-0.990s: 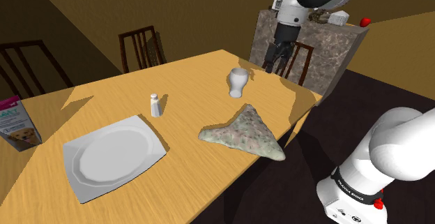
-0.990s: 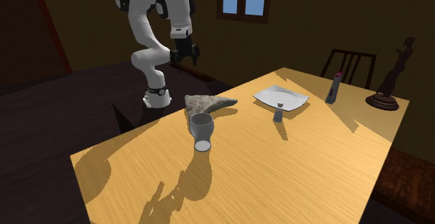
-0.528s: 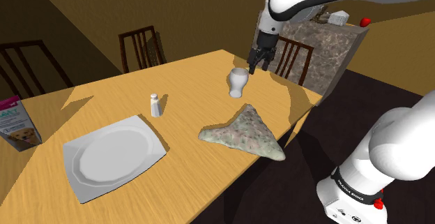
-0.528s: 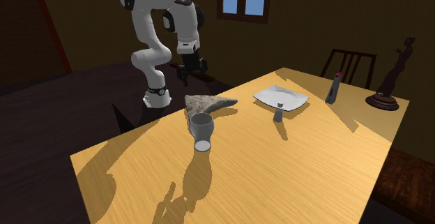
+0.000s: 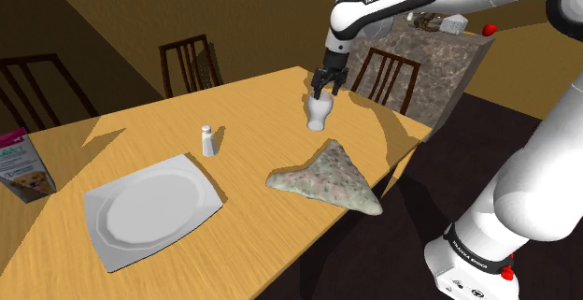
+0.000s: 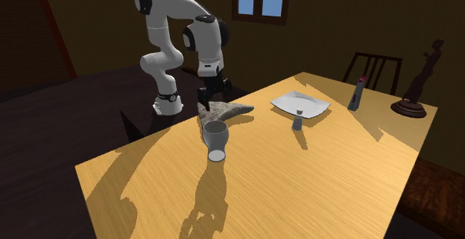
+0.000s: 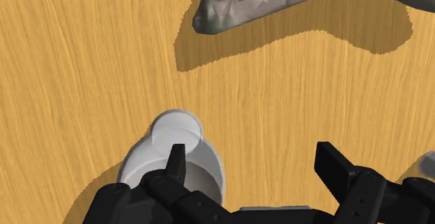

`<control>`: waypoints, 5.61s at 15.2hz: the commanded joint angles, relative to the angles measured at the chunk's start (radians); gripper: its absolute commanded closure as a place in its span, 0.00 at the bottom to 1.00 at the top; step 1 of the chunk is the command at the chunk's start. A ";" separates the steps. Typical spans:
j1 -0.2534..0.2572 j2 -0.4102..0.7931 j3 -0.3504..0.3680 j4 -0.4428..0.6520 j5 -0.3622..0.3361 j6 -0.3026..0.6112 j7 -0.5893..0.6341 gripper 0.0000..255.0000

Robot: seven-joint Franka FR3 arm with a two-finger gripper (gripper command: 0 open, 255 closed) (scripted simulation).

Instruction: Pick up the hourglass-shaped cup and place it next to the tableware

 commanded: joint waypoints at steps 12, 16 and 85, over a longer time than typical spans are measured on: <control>-0.017 0.258 -0.002 0.157 0.043 0.119 -0.022 0.00; -0.017 0.262 -0.002 0.154 0.044 0.125 -0.023 0.00; 0.130 -0.120 0.110 0.224 -0.026 -0.299 0.303 1.00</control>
